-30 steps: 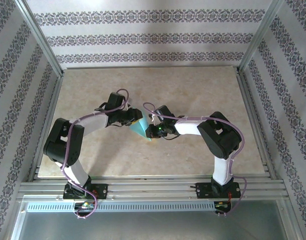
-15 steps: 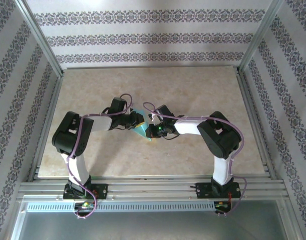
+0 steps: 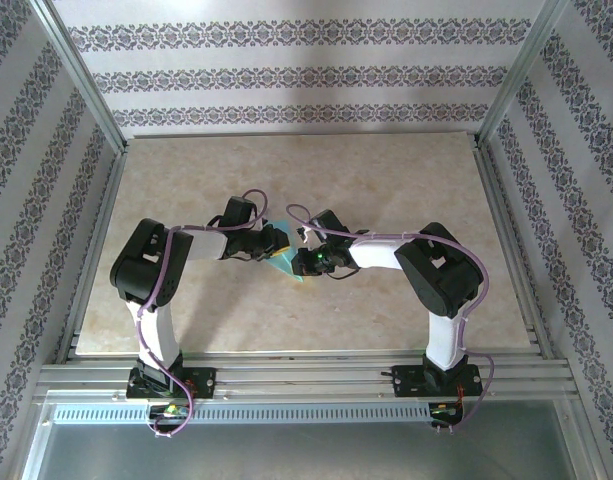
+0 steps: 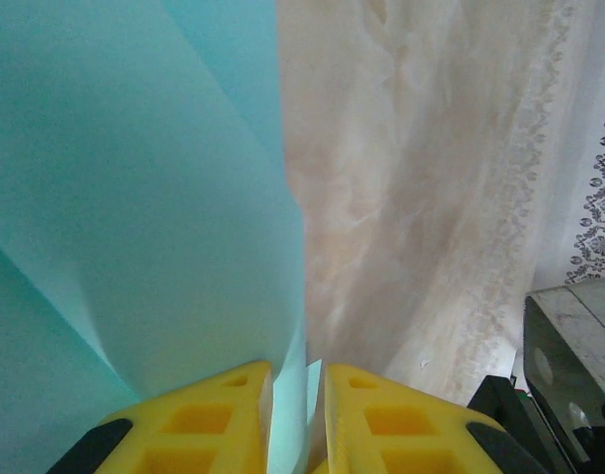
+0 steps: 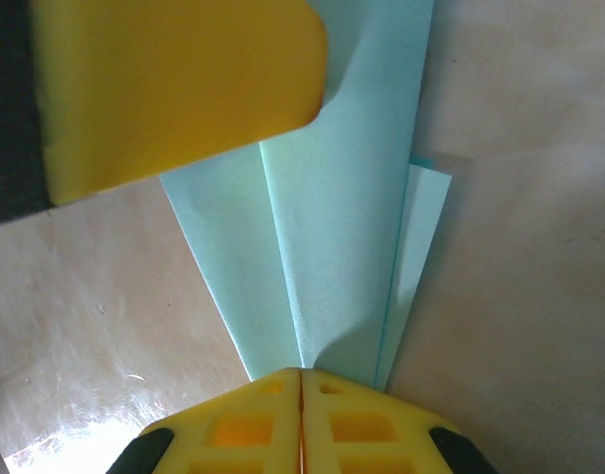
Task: Fold a paper plane with a square sheet of paper (pick it up from the middle)
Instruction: Fourth fold the wing at the center of the table.
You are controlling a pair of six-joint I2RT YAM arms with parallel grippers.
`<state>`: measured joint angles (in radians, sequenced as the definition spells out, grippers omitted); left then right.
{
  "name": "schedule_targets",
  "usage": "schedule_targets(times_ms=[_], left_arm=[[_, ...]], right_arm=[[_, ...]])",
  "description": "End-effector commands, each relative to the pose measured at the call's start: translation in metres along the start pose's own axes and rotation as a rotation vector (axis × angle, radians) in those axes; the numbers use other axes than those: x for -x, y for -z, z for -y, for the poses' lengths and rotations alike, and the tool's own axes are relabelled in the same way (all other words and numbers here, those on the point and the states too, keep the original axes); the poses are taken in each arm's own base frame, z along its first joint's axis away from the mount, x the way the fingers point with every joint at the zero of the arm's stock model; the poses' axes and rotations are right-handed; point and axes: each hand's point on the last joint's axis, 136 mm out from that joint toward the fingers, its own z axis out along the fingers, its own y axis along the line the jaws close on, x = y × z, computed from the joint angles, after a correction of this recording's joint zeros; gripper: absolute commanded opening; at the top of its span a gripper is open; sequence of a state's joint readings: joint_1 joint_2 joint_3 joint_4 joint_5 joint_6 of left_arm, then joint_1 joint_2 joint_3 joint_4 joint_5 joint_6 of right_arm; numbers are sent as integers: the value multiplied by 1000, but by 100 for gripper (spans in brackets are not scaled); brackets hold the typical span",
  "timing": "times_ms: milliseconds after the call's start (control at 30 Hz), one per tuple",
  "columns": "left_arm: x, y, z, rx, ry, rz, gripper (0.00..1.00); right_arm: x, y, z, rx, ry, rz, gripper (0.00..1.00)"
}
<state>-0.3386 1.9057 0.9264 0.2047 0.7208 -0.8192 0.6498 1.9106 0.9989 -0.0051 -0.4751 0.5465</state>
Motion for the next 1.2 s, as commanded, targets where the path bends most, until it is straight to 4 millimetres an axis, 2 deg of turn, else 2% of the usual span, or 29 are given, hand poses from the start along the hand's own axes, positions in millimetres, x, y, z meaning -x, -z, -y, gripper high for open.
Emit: schedule_targets(times_ms=[0, 167, 467, 567, 733, 800, 1167], left_arm=[[3, -3, -6, 34, -18, -2, 23], [0, -6, -12, 51, -11, -12, 21], [-8, -3, -40, 188, 32, -28, 18], [-11, -2, -48, 227, 36, -41, 18], [-17, -4, -59, 256, 50, -62, 17], [-19, -5, -61, 260, 56, -68, 18], [-20, -7, -66, 265, 75, -72, 17]], right_arm=[[-31, -11, 48, -151, -76, -90, 10], [-30, -10, 47, -151, -78, -87, 10], [-25, -5, 39, -124, -75, -70, 10], [-18, 1, 26, -85, -58, -52, 11], [9, 24, -18, 26, 18, 31, 11], [15, 27, -28, 39, 40, 44, 11], [24, 5, -23, -6, 48, 20, 8]])
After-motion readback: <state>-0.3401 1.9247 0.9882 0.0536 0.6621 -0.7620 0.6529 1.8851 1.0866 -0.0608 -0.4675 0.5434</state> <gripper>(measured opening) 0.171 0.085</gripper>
